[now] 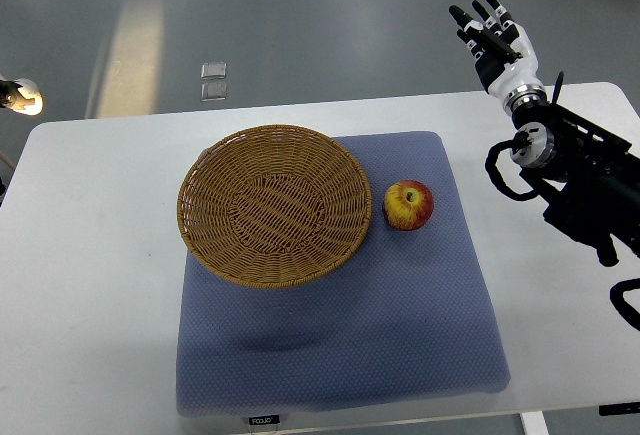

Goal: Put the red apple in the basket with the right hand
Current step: 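Raise the right hand and swing it over toward the apple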

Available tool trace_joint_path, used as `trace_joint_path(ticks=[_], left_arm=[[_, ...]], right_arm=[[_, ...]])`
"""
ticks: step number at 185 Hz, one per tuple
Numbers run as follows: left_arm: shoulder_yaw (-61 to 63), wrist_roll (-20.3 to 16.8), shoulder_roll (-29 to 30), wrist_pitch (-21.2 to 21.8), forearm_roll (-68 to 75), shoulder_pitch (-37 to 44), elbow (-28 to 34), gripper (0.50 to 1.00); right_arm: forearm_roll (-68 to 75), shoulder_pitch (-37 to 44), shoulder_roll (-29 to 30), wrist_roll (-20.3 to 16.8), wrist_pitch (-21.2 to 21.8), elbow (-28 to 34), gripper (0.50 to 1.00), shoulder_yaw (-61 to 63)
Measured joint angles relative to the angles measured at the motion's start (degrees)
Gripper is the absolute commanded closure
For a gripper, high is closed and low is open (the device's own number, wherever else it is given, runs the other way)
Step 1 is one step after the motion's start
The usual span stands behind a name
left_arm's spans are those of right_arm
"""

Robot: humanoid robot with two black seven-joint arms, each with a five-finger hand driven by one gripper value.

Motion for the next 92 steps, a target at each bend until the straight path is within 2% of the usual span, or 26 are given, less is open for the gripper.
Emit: trace_joint_path(ticks=[20,64,92], left_arm=[[0.0,0.0,0.0,0.0,0.01,0.0,0.0,0.5],[0.0,0.0,0.0,0.0,0.01,-0.01,0.03,0.5],[0.0,0.0,0.0,0.0,0.01,0.01,0.03,0.5]], right_arm=[[-5.37,0.45,-2.67,0.0,1.16,4.44,0.576,-0.09],[-24.72,0.0,-10.36,0.28,7.15,15.46,0.576,-0.13],[-34.38,0.06,-15.53,0.64,13.89,22.62,0.576,-0.18]])
